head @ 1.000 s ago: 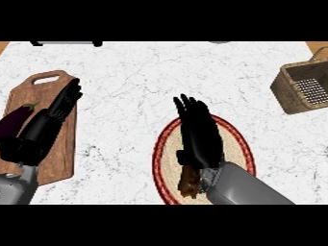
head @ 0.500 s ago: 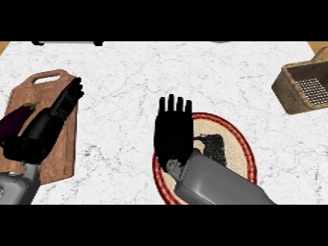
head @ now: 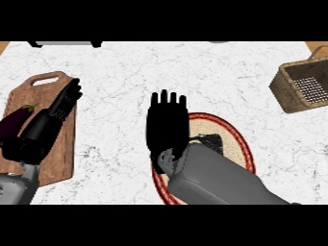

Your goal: Pick the sweet potato from the placemat and place it in the basket

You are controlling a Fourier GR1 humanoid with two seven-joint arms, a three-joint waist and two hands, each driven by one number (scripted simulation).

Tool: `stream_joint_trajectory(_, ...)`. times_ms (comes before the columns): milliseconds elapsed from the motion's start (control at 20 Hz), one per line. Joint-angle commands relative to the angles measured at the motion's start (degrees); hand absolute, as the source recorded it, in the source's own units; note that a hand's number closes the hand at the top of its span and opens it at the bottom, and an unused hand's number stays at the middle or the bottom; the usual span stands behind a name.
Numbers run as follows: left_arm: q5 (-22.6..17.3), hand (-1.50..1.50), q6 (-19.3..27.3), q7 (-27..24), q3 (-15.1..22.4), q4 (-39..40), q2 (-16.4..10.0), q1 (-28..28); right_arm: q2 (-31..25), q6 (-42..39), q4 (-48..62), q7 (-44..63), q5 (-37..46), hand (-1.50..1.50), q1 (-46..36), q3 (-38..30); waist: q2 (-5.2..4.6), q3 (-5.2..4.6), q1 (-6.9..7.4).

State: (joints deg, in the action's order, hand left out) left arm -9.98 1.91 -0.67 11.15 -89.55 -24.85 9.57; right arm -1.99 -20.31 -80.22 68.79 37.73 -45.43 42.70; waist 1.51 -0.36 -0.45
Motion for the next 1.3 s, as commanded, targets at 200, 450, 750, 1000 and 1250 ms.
stream_joint_trajectory(200,0.4,0.00,0.2,0.1,-0.2,0.3,0.3,-0.8,1.9,-10.2,-2.0,16.3,-1.5,-1.50,-2.5,-0.9,-0.02,0.11,-1.17)
stream_joint_trajectory(450,-0.2,0.00,-1.2,-1.2,-1.7,0.1,-0.9,-1.3,1.9,-7.8,-4.5,16.3,1.1,-1.50,0.9,-1.2,-0.33,0.19,-0.73)
stream_joint_trajectory(750,-0.7,0.00,-2.1,-1.4,-2.9,0.9,-0.7,0.0,1.9,-6.6,-9.6,16.4,6.8,-1.50,7.9,0.8,-0.85,0.27,-0.95)
stream_joint_trajectory(1000,0.0,0.00,-1.1,1.0,-2.2,-1.9,0.3,-0.3,1.9,-7.4,-11.0,16.4,11.2,-1.50,12.1,3.0,-0.93,0.31,-0.10)
stream_joint_trajectory(1250,2.5,0.00,0.6,1.6,0.0,-1.4,3.3,1.1,1.8,-6.5,-11.0,12.4,17.8,-1.50,17.5,3.0,-1.23,0.33,-0.37)
